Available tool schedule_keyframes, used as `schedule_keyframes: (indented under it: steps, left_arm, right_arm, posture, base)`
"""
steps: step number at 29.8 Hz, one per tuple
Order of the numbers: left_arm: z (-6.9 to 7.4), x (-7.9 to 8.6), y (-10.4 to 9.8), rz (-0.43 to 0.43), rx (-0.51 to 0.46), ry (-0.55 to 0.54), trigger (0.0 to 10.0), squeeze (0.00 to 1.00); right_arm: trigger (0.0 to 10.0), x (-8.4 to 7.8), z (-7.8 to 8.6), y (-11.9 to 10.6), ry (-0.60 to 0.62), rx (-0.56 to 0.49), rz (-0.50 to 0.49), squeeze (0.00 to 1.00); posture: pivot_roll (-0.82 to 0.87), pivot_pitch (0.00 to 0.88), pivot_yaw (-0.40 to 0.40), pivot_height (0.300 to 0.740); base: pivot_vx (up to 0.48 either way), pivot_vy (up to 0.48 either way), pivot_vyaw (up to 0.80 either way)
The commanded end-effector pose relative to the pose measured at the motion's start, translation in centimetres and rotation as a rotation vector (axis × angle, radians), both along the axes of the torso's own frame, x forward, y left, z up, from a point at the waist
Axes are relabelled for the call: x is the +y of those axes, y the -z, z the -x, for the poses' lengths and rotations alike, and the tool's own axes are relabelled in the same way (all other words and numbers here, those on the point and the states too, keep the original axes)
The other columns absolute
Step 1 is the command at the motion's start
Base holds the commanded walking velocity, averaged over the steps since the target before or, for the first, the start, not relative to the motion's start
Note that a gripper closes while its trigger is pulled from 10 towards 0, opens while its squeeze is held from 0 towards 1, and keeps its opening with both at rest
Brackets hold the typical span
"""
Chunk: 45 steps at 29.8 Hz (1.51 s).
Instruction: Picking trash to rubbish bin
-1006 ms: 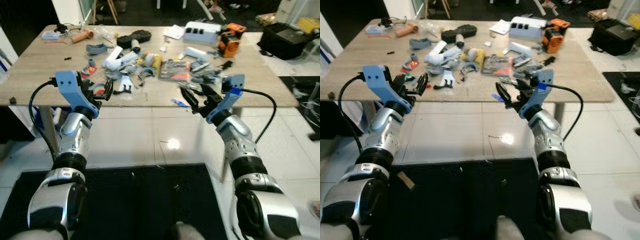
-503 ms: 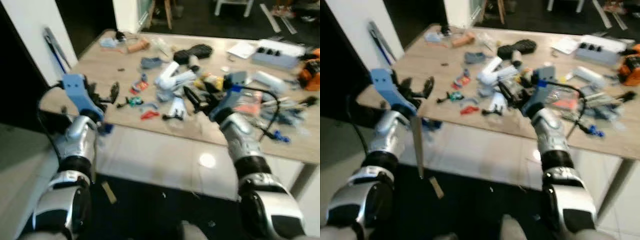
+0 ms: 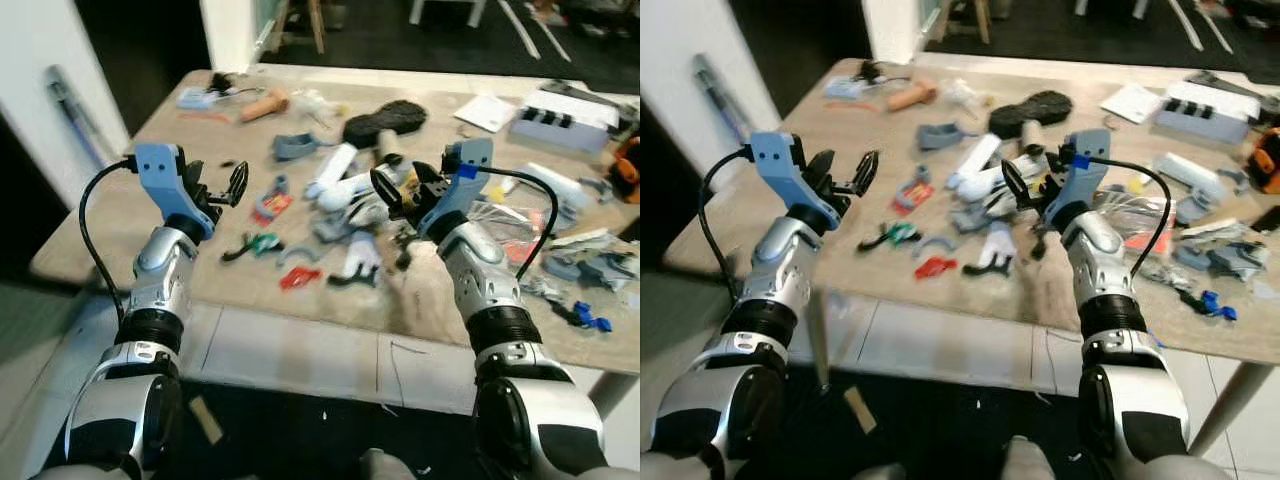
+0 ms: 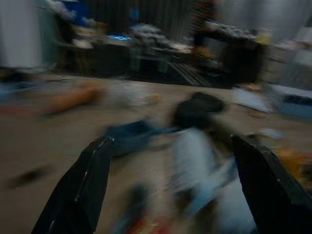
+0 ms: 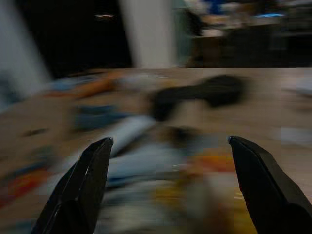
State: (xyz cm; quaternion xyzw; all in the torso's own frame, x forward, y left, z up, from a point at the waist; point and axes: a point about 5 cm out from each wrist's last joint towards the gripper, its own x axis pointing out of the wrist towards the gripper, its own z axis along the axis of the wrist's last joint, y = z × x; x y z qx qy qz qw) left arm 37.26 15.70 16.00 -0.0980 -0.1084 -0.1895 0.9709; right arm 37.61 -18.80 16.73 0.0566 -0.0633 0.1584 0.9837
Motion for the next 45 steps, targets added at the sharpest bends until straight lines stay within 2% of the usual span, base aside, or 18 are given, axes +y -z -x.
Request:
schedule_keyframes:
  steps: [1, 7, 11, 18, 24, 29, 32, 33, 37, 38, 39, 43, 44, 45]
  left_arm:
    - [0.2, 0.2, 0.3, -0.002, 0.009, 0.007, 10.0, 0.00]
    - [0.2, -0.1, 0.2, 0.001, 0.006, 0.015, 10.0, 0.00]
    - [0.2, -0.3, 0.2, 0.002, 0.007, 0.022, 10.0, 0.00]
    - [0.1, -0.1, 0.3, 0.002, 0.029, 0.004, 10.0, 0.00]
    - [0.2, 0.2, -0.1, -0.036, 0.007, 0.014, 10.0, 0.00]
    - [0.3, 0.2, -0.2, -0.069, -0.003, 0.025, 10.0, 0.00]
    - [0.5, 0.1, -0.3, -0.156, -0.022, 0.052, 10.0, 0.00]
    - [0.5, 0.1, -0.3, -0.156, -0.022, 0.052, 10.0, 0.00]
    - [1.0, 0.1, 0.0, -0.311, -0.028, 0.065, 10.0, 0.00]
    - [1.0, 0.1, 0.0, -0.311, -0.028, 0.065, 10.0, 0.00]
    - [1.2, 1.0, 0.1, -0.370, -0.027, 0.018, 10.0, 0.00]
    - [1.4, 2.7, -0.1, -0.391, -0.020, -0.064, 10.0, 0.00]
    - [2.0, 4.1, -0.2, -0.407, -0.019, -0.115, 10.0, 0.00]
    - [2.0, 4.1, -0.2, -0.407, -0.019, -0.115, 10.0, 0.00]
  right_arm:
    - [10.0, 0.4, -0.2, -0.4, -0.002, -0.009, -0.010, 0.00]
    - [10.0, 0.3, -0.3, -0.5, 0.013, -0.014, -0.008, 0.00]
    - [10.0, 0.2, -0.2, -0.6, 0.024, -0.026, 0.002, 0.00]
    - [10.0, 0.1, -0.3, 0.4, 0.021, 0.053, 0.074, 0.00]
    - [10.0, 1.3, 0.4, 1.5, -0.151, 0.132, 0.165, 0.00]
    - [10.0, 1.7, 0.7, 1.5, -0.226, 0.152, 0.145, 0.00]
    - [10.0, 1.5, 0.4, 1.7, -0.205, 0.179, 0.158, 0.00]
    - [10.0, 1.5, 0.4, 1.7, -0.205, 0.179, 0.158, 0.00]
    - [10.0, 0.9, -0.4, 1.5, -0.133, 0.188, 0.134, 0.00]
    - [10.0, 0.9, -0.4, 1.5, -0.133, 0.188, 0.134, 0.00]
    - [10.0, 0.9, -0.6, 1.2, -0.122, 0.183, 0.130, 0.00]
    - [10.0, 1.1, -0.8, 0.6, -0.133, 0.169, 0.137, 0.00]
    - [10.0, 1.4, -1.0, 0.0, -0.157, 0.145, 0.137, 0.00]
    - [10.0, 1.4, -1.0, 0.0, -0.157, 0.145, 0.137, 0.00]
  posture:
    - [-0.09, 0.000, 0.045, 0.740]
    - [-0.09, 0.000, 0.045, 0.740]
    - [-0.09, 0.000, 0.045, 0.740]
    - [-0.09, 0.000, 0.045, 0.740]
    - [-0.09, 0.000, 0.043, 0.740]
    - [-0.10, 0.000, 0.043, 0.740]
    - [-0.09, 0.000, 0.043, 0.740]
    - [-0.09, 0.000, 0.043, 0.740]
    - [-0.07, 0.000, 0.041, 0.740]
    - [-0.07, 0.000, 0.041, 0.740]
    - [-0.06, 0.000, 0.041, 0.740]
    - [-0.05, 0.000, 0.040, 0.740]
    - [-0.04, 0.000, 0.039, 0.740]
    - [-0.04, 0.000, 0.039, 0.740]
  base:
    - [0.480, 0.000, -0.80]
    - [0.480, 0.000, -0.80]
    - [0.480, 0.000, 0.00]
    - [0.000, 0.000, 0.00]
    - [0.000, 0.000, 0.00]
    - [0.000, 0.000, 0.00]
    - [0.000, 0.000, 0.00]
    - [0.000, 0.000, 0.00]
    - [0.000, 0.000, 0.00]
    - [0.000, 0.000, 0.00]
    - [0.000, 0.000, 0.00]
    - [0.000, 0.000, 0.00]
    - [0.000, 0.000, 0.00]
    - [0.000, 0.000, 0.00]
